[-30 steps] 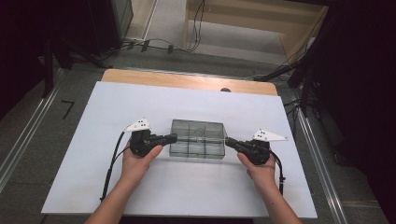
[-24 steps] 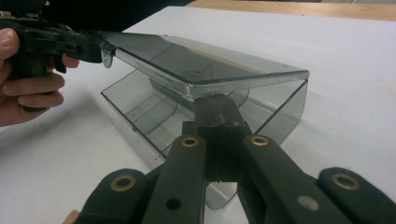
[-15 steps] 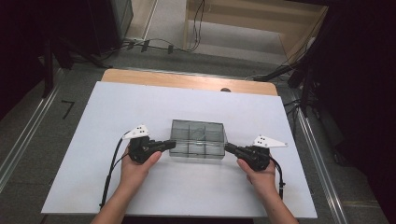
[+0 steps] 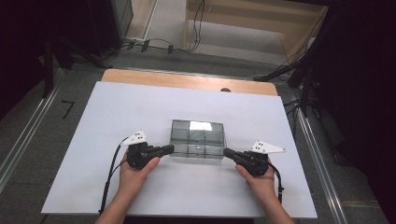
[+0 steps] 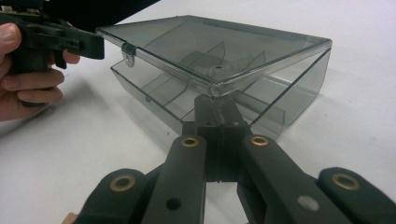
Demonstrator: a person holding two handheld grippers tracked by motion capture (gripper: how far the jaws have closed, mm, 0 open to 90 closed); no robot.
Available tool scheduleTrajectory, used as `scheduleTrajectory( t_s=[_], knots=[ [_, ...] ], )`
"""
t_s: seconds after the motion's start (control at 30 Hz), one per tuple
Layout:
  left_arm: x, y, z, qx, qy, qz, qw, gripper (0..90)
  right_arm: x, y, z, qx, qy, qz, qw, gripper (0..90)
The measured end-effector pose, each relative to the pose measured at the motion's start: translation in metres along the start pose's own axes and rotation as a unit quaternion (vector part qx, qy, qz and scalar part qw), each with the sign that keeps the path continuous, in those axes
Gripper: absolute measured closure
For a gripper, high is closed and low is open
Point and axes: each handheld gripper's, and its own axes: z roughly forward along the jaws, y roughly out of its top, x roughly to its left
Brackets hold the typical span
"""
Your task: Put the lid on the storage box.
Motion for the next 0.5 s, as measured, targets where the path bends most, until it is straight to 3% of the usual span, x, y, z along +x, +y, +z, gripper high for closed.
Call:
scheduleTrajectory(
  t_s=[0.13,0.23,0.3,0.5],
  knots=[
    [0.000,-0.003,0.000,0.003,0.003,-0.001,1.0000,89.7,0.002,-0.003,0.000,0.004,-0.001,-0.004,1.0000,87.8],
    [-0.002,-0.005,0.000,0.013,0.016,0.015,0.9997,89.5,0.002,-0.007,0.001,0.005,-0.002,-0.001,1.0000,87.8],
    [-0.002,-0.007,0.000,0.014,0.016,0.012,0.9997,89.5,0.003,-0.008,0.001,0.008,-0.011,-0.008,0.9999,87.7],
    [-0.003,-0.009,0.000,0.021,0.021,0.013,0.9995,89.5,0.004,-0.012,0.001,0.011,-0.008,-0.001,0.9999,87.7]
  ],
)
